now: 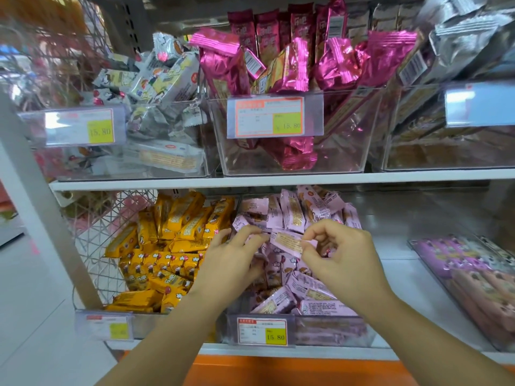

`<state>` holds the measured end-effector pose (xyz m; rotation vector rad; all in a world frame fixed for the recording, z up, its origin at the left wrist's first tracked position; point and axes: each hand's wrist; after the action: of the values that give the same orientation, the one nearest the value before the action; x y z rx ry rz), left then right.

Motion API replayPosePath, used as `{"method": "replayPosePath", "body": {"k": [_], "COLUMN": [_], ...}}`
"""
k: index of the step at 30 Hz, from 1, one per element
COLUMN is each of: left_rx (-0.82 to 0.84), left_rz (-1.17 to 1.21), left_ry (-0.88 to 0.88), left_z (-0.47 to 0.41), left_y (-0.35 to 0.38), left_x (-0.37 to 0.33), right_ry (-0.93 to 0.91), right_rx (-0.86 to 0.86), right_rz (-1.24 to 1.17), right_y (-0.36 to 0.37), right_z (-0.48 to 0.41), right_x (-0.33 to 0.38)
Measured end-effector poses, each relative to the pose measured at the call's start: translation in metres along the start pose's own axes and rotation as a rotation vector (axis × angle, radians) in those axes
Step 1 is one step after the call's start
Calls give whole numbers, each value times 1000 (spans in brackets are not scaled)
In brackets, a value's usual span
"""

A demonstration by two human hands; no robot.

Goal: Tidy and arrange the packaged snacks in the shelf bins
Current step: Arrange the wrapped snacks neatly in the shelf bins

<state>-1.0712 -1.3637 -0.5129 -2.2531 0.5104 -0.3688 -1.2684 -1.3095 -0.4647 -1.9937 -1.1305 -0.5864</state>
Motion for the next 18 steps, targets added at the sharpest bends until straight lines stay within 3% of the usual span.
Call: {"method": "replayPosePath", "body": {"k": [6,15,18], "left_rx": [-28,126,175], "left_rz": [116,182,158], "left_ry": [-74,-224,-197], "left_z": [15,-2,-5], "left_y": [-14,-18,-19], "left_x": [13,17,15], "right_ry": [-136,-264,-250], "right_rx": [-213,-305,-296], "right_rz": [-73,404,541], "right_y": [12,46,53], "right_z": [1,-36,-43], "right_x": [-2,-25,-29]}}
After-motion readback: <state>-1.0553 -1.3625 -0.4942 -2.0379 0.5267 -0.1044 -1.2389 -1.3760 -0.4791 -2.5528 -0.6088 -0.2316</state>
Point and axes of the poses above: each hand's wrist, its own z-axis away from the middle knuckle, its own y-axis out of the palm, x = y × z, and after that the axes turned 3 degrees about -x, right-handed
